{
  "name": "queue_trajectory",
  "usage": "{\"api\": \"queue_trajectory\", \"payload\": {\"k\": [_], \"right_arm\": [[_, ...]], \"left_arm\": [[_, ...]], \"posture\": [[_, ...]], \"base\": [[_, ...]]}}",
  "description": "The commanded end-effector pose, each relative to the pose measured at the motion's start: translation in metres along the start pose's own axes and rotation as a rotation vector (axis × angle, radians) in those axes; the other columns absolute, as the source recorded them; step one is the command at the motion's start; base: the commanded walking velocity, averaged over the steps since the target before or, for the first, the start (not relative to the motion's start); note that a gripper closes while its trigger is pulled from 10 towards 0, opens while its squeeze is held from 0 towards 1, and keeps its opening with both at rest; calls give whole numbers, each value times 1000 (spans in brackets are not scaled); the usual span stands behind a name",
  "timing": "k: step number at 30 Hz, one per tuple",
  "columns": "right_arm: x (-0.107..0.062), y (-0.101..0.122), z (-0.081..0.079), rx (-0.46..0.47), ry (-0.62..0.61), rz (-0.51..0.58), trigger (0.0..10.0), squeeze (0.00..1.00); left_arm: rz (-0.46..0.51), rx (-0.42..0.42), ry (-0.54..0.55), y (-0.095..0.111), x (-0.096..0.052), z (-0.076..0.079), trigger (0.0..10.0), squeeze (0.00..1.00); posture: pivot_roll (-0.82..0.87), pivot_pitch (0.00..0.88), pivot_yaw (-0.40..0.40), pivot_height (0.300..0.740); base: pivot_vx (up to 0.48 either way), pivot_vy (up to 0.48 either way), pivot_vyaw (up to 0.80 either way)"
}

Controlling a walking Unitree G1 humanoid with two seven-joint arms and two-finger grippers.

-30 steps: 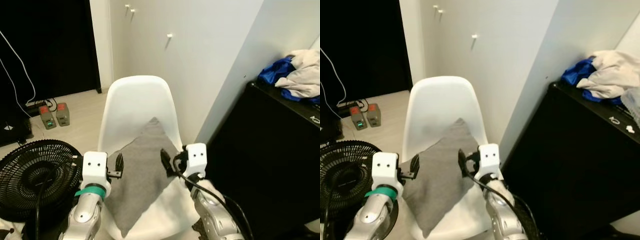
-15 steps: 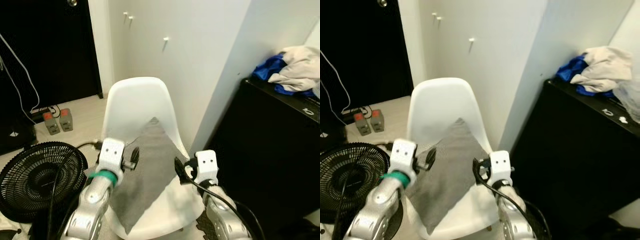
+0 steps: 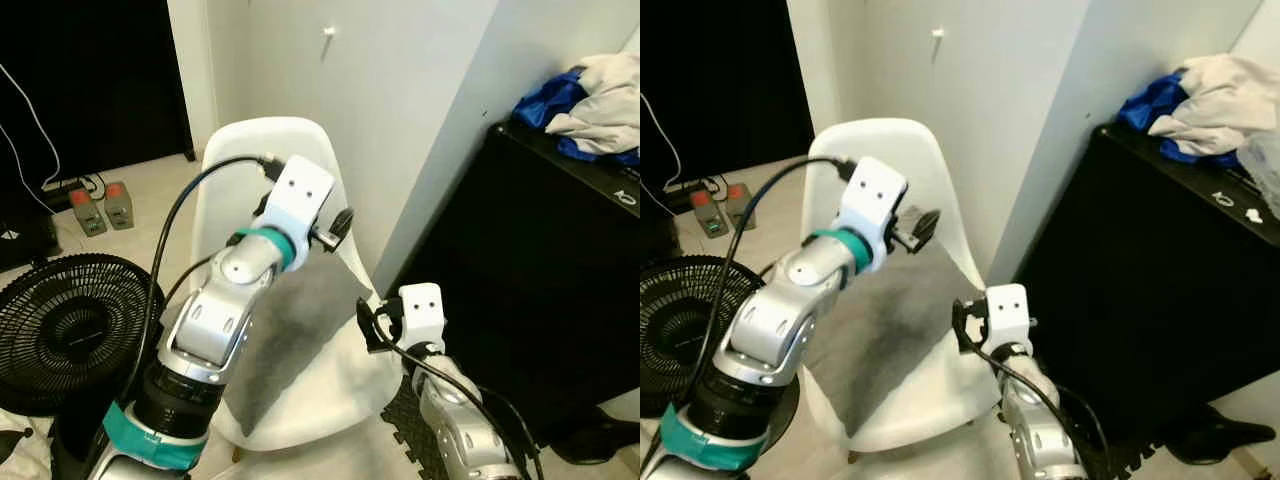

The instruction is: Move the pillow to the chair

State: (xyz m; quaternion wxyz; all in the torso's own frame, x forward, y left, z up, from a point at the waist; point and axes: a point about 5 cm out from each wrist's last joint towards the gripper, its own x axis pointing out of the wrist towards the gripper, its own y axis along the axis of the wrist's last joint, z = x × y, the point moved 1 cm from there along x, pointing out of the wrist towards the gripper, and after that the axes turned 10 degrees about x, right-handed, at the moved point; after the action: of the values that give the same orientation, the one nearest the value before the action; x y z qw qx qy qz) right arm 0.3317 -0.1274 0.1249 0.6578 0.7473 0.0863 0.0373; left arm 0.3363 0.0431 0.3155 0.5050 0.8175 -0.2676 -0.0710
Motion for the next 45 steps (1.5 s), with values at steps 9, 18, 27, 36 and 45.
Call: {"api": "queue_trajectory", "payload": {"k": [9,18,27,36,45], "right_arm": [[-9,-5,4,-7,0,-46,10000,0],[-16,-7,6,-17,1,-70,10000,0],[-18,-7,6,-11,-3,-76,10000,0],[-20,-7,4,-8,-5,-81,10000,0],[-22,-7,4,-7,-12,-82,10000,0]], "left_arm": [[123,18,-91,64,-2,-15,10000,0],[94,-62,-110,68,0,-24,10000,0],[70,-65,-157,57,6,-26,10000,0],[39,-46,-189,50,1,-32,10000,0],[88,-35,-227,76,0,-31,10000,0]], "posture": [[-104,286,-13,740],[-114,283,-10,740],[-111,283,-7,740],[-114,278,9,740],[-106,274,11,740]], "base": [[0,0,0],[0,0,0],[0,0,0],[0,0,0],[0,0,0]]}}
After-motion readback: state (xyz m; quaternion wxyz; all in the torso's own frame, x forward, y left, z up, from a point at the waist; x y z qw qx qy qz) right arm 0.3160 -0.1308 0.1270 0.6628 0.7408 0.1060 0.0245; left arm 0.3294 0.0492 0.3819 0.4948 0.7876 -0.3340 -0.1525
